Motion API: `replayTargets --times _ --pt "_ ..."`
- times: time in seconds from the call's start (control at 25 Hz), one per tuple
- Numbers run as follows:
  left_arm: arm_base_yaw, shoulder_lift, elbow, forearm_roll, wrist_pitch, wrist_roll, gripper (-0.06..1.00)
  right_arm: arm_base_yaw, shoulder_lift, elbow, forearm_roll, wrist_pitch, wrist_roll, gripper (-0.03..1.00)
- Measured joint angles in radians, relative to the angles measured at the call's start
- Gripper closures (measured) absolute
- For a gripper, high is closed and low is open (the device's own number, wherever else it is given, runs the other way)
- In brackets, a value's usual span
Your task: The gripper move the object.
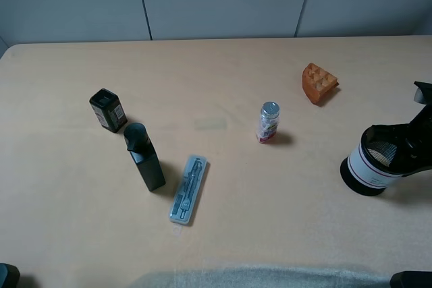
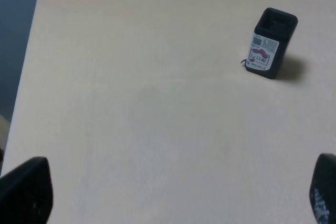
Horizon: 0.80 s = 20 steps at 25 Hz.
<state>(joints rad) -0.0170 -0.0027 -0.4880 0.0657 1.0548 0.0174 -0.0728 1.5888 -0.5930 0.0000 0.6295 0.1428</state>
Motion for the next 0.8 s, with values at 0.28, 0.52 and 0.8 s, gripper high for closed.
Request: replayTargets --times 0.28,0.52,0.8 --pt "0.000 0.000 0.000 0.000 0.000 0.000 -0.03 0.000 0.000 0.000 0.000 0.000 0.000 0.92" --pt "0.000 0.000 0.000 0.000 0.000 0.000 -0.03 0.000 -0.001 0.000 0.000 0.005 0.000 0.92" --pt "0.000 0.000 0.000 0.000 0.000 0.000 -0.03 0.000 -0.083 0.001 0.000 0.045 0.001 0.92"
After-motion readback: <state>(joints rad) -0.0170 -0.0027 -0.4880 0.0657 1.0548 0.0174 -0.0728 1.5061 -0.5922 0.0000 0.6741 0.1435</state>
